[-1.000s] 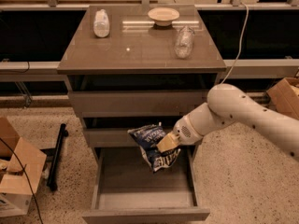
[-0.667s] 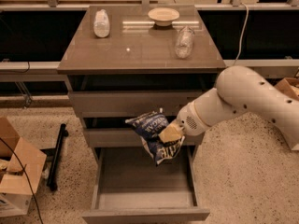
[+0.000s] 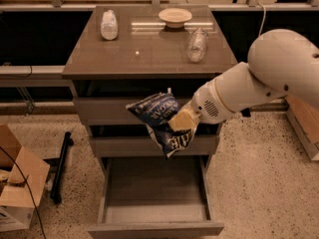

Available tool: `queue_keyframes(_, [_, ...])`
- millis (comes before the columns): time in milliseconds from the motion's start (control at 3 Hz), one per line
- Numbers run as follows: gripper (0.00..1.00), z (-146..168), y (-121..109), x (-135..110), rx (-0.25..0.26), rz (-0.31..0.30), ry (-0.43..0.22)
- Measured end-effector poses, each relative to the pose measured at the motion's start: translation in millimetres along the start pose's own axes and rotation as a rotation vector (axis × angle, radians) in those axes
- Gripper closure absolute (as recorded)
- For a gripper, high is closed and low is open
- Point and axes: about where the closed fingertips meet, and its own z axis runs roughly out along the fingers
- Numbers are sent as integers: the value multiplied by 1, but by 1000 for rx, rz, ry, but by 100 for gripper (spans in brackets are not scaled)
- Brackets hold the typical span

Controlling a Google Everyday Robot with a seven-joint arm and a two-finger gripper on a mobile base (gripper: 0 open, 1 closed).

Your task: Pick blue chip bag from bottom drawer and place on counter

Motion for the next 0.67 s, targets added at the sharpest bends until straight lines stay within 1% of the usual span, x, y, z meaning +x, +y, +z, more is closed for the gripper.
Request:
queue_keyframes(333, [100,-5,-3,-7,37,-2,-29])
queue_keyframes(667, [100,-17,-29,-38,106,-68,-87])
